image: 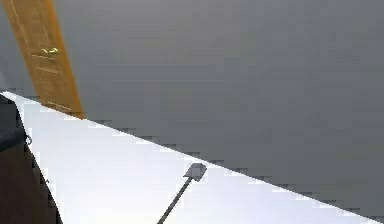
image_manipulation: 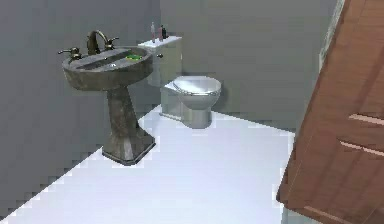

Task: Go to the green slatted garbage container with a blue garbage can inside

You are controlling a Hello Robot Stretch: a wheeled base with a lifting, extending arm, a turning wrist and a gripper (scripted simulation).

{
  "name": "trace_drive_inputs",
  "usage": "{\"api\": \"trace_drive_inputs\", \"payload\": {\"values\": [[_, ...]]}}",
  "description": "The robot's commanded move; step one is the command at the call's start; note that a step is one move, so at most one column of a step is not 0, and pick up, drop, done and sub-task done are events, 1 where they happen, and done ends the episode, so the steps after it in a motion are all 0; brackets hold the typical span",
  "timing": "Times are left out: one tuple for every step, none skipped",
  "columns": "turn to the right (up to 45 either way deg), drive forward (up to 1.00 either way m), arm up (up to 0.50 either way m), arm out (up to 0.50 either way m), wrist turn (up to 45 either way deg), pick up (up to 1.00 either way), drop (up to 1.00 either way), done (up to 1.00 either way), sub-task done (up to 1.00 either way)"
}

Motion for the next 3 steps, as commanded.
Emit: {"api": "trace_drive_inputs", "payload": {"values": [[-15.0,0.00,0.00,0.00,0.0,0.00,0.00,0.00,0.00],[0.0,0.10,0.00,0.00,0.0,0.00,0.00,0.00,0.00],[-9.0,0.00,0.00,0.00,0.0,0.00,0.00,0.00,0.00]]}}
